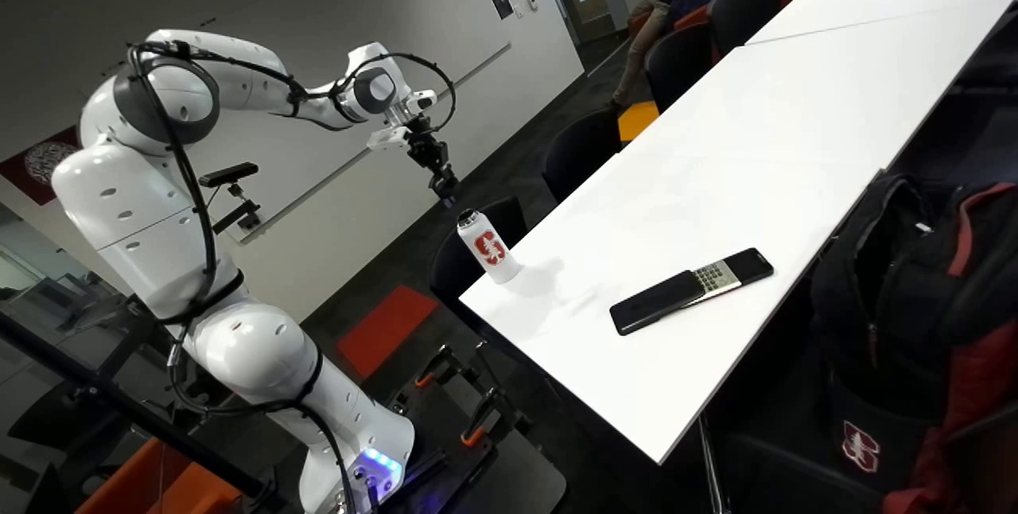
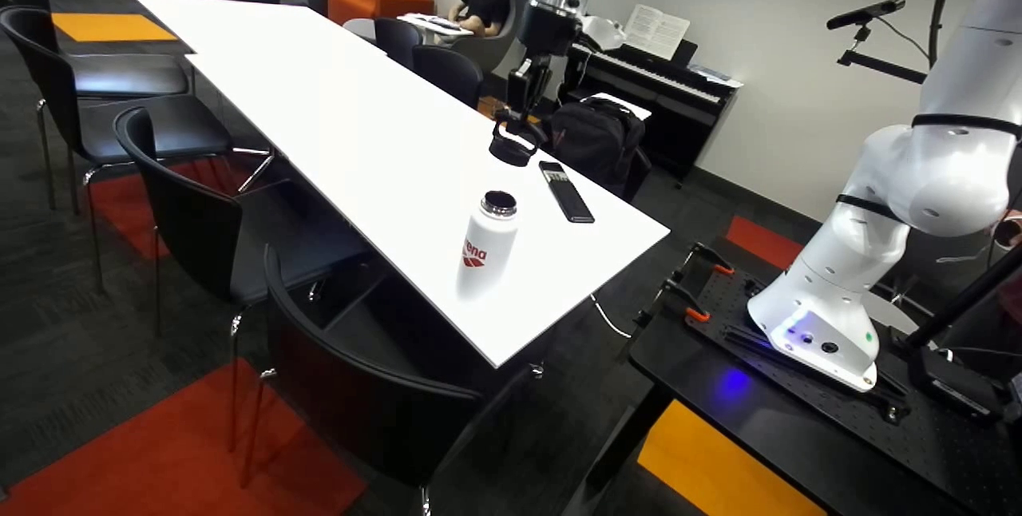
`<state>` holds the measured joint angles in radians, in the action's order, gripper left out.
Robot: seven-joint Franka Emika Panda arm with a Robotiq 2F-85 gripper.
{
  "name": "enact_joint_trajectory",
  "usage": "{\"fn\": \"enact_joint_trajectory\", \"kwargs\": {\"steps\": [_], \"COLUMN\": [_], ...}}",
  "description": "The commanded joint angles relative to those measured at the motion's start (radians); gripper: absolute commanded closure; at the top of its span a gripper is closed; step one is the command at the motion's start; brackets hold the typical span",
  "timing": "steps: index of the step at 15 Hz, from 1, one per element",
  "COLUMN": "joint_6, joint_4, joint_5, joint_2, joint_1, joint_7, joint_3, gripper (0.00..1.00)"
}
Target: Take the lid and put it on the bottle
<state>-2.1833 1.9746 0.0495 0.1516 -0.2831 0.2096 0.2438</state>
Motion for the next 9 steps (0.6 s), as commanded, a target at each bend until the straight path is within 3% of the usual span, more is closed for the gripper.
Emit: {"fn": "enact_joint_trajectory", "kwargs": {"steps": [1,9], "joint_6": [0.02,-0.003], "joint_4": [-0.047,-0.041], "joint_5": [-0.072,-0.076], "joint_2": [0.065,0.13], "joint_1": [-0.025,-0.035], "joint_7": [0.053,0.041], "joint_3": [-0.002,-0.012], "gripper": [0.95,0.95]}}
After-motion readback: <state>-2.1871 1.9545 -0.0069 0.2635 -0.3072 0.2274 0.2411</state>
